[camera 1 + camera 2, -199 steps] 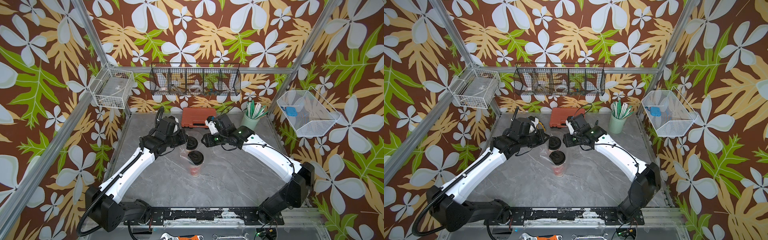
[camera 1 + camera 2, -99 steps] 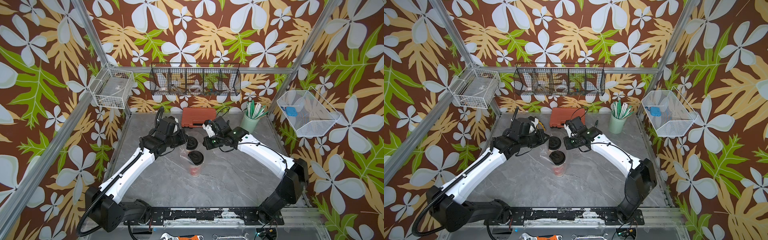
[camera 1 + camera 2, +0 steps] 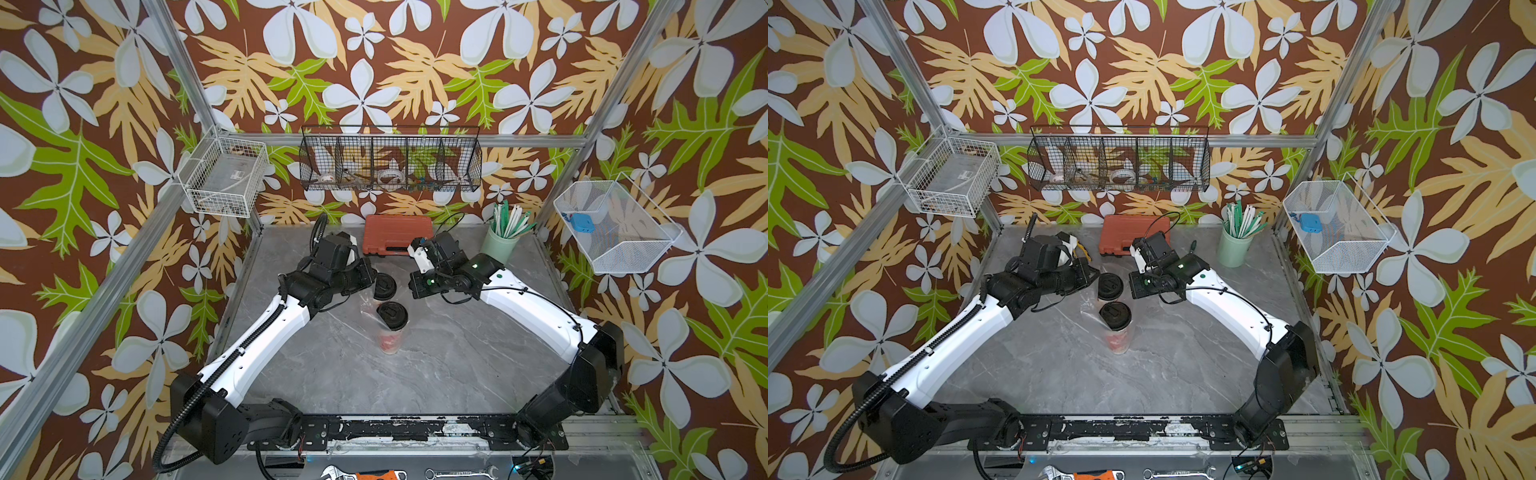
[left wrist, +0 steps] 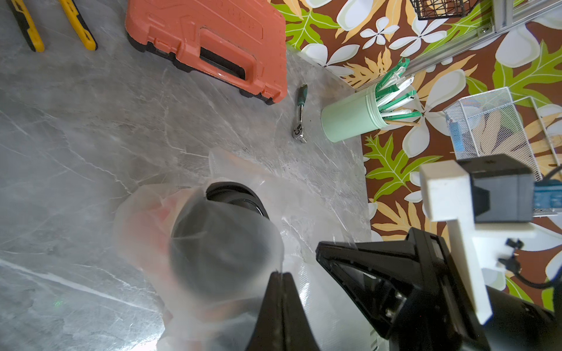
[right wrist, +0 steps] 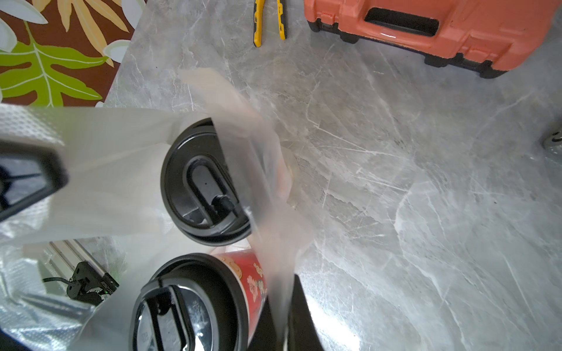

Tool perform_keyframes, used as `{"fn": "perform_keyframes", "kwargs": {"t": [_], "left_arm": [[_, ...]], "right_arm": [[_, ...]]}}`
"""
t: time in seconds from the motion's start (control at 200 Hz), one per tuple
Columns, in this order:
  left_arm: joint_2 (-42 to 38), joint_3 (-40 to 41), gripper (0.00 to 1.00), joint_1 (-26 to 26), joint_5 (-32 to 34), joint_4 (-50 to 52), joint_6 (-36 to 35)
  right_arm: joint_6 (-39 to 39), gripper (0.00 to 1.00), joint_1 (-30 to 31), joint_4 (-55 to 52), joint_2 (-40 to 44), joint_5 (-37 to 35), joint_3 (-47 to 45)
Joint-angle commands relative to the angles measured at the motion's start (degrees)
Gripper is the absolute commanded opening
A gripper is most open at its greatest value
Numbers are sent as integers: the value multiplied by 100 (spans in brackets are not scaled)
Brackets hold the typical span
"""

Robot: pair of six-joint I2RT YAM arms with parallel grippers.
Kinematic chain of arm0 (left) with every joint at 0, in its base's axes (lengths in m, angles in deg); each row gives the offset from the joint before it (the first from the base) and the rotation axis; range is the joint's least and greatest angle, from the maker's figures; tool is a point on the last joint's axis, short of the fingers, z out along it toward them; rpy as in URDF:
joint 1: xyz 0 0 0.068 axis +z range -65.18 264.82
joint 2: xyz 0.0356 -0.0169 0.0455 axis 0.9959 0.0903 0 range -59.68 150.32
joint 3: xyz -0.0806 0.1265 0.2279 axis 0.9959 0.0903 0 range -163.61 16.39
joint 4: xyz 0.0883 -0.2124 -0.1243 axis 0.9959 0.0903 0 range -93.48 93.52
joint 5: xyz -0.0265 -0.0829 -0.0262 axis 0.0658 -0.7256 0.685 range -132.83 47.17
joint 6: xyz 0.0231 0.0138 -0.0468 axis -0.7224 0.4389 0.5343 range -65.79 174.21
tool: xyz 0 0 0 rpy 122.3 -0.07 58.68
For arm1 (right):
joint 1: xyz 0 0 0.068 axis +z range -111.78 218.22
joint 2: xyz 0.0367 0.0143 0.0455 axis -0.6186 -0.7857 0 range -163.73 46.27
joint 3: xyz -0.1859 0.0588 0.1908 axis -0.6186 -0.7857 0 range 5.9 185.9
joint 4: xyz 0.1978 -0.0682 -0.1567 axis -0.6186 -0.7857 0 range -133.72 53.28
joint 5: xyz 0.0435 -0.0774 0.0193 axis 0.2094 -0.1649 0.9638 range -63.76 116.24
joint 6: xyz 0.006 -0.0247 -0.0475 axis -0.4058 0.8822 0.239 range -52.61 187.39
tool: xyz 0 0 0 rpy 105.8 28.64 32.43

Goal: Pack milk tea into plastic carrier bags
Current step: Adjust the plastic carrier bag at the center of the board.

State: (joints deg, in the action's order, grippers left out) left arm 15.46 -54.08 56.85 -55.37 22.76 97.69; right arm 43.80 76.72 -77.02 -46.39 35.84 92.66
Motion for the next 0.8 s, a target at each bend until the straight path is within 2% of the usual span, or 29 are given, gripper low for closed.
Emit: {"fn": "perform_keyframes", "kwargs": {"t": [0.0,0.305,0.56,0.711,0.796], "left_arm": [[43,-112,0,10,-84,-187,46],[230,-470,0,10,-258,-191,44],[389,-458,0,10,-47,118,-256],[424,-531,0,10,204,209,-368],[484,-606,0,10,336,323,-458]], "right_arm": [[-39,0,41,-146,183,-68,111],[-183,0,156,-438,591,-202,430],[-162,0,184,-716,527,-890,404],[-194,32,188,-692,468,-795,421],[-247,43,185,-683,442,-655,392]]}}
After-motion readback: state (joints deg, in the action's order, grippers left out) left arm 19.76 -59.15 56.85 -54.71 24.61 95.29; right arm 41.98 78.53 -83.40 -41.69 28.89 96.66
